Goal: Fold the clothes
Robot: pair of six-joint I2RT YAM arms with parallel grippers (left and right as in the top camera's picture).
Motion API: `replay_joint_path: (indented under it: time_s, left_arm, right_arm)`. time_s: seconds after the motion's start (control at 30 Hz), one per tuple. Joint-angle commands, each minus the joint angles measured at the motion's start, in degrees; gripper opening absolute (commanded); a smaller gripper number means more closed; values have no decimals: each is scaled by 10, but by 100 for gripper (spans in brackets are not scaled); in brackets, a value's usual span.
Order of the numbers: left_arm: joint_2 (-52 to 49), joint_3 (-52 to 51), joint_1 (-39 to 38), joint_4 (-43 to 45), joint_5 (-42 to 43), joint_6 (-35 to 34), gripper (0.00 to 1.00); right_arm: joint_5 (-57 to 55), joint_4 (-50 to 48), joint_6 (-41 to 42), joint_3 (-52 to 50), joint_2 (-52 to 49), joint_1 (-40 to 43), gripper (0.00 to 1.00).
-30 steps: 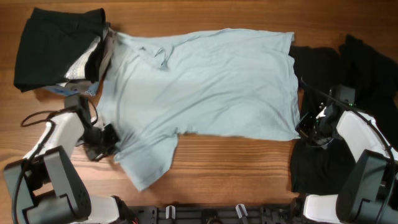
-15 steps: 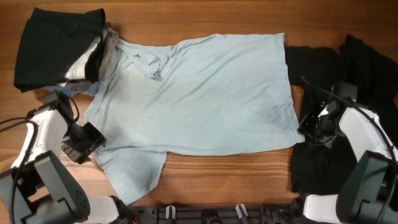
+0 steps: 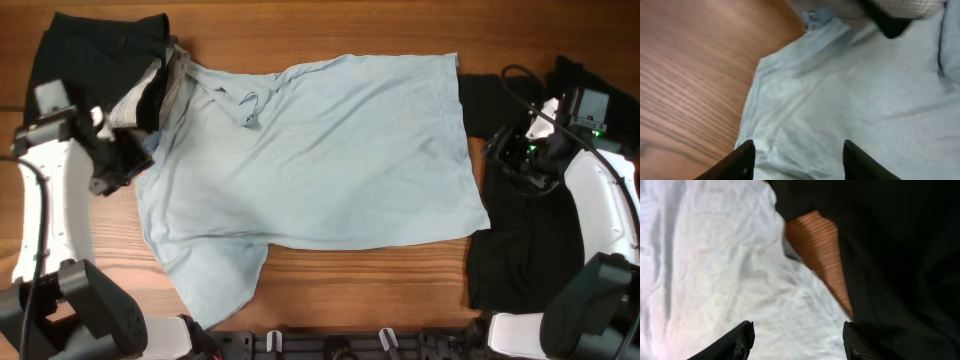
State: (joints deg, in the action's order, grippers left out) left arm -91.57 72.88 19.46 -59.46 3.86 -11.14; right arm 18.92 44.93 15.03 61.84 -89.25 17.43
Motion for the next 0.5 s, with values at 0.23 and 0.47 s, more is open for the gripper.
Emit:
replay_joint_path:
  time_s: [0.23,0.47]
  left_arm:
    - [-64,-82,50,40,-59,-28,50]
    - [-67,-174,63,210,-10,18,50]
  right_arm:
    - [30,10,17,8,10,3,61]
    - [28,8,16,8,10,3,61]
